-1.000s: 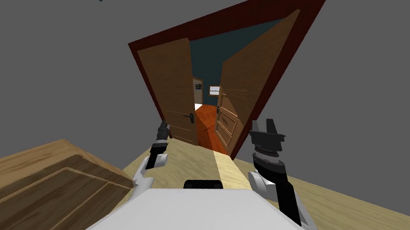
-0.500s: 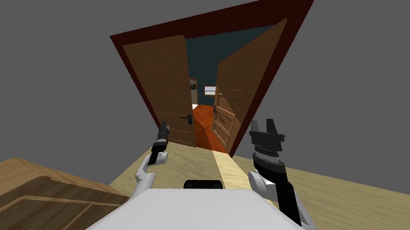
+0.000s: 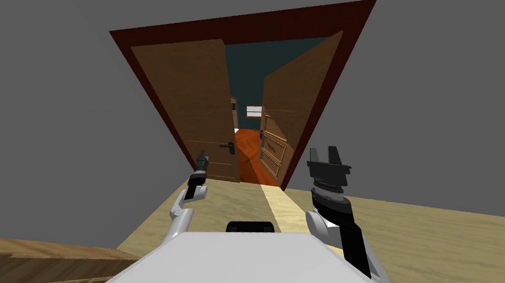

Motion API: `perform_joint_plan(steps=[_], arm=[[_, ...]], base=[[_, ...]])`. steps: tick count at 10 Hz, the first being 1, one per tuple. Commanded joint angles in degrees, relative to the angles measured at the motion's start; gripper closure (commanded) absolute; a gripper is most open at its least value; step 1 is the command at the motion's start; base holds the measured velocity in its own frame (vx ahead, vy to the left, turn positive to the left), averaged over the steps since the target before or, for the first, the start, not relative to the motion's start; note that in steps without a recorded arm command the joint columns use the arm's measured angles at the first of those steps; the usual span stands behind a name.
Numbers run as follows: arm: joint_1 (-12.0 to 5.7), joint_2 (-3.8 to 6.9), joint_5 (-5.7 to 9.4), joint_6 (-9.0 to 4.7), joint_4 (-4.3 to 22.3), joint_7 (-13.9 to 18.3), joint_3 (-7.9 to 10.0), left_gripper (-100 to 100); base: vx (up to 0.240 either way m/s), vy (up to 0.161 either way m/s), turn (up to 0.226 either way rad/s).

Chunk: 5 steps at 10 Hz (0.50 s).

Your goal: Push the door open

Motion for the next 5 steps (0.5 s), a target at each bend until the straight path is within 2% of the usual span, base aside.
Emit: perform_joint_plan(steps=[1,3,5], arm=[[-1.38,-0.1,-0.21,-0.08,2.37,-0.15,0.86,-100],[-3.1,-0.25,-0.55,0.31,5.42,-0.22,2.15,-100],[-4.76,-0.47,-0.87,0.69,8.35,-0.28,3.4,-100]], base=[[0.012,0.08,-0.137],[0.017,0.112,-0.225],[0.026,0.138,-0.167]])
